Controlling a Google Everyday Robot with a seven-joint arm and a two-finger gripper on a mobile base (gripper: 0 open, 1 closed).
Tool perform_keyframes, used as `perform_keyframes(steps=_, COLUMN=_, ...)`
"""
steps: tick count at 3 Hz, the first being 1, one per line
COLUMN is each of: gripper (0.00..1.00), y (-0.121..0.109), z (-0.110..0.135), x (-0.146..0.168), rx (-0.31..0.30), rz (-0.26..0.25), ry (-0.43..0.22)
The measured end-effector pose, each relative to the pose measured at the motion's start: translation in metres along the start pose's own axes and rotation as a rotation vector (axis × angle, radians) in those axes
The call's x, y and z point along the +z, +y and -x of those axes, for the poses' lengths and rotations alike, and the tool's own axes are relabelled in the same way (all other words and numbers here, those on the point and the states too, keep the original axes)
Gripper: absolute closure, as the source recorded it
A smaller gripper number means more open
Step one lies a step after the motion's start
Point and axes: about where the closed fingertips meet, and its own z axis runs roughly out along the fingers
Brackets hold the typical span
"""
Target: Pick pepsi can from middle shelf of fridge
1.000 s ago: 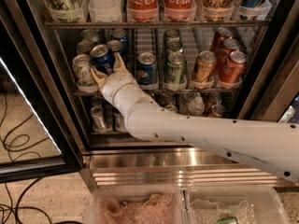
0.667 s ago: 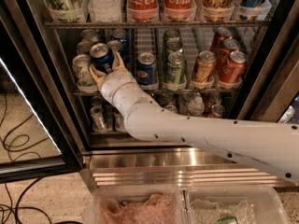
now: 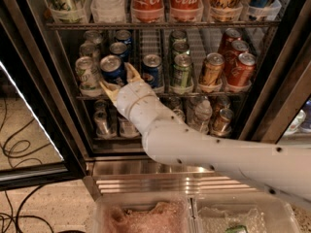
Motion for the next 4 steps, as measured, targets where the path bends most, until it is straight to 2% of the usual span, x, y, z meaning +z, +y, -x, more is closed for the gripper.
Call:
perform_keyframes(steps=1, gripper=1.00, y=0.014, z=0.018, x=-0.049, rx=0.023, rz=0.095, ry=0.029)
perform_keyframes(steps=2, gripper=1.00, y=-0.005, z=0.053, x=-0.058, rx=0.134, rz=0.152, ry=-0.033)
perform_keyframes(steps=3, gripper=1.00, y=-0.068, z=0.081, x=-0.086, rx=0.178, rz=0.134, ry=-0.113)
perform_keyframes(steps=4, gripper=1.00, y=-0.075, z=0.084, x=-0.103, rx=0.239, rz=0.161, ry=-0.130)
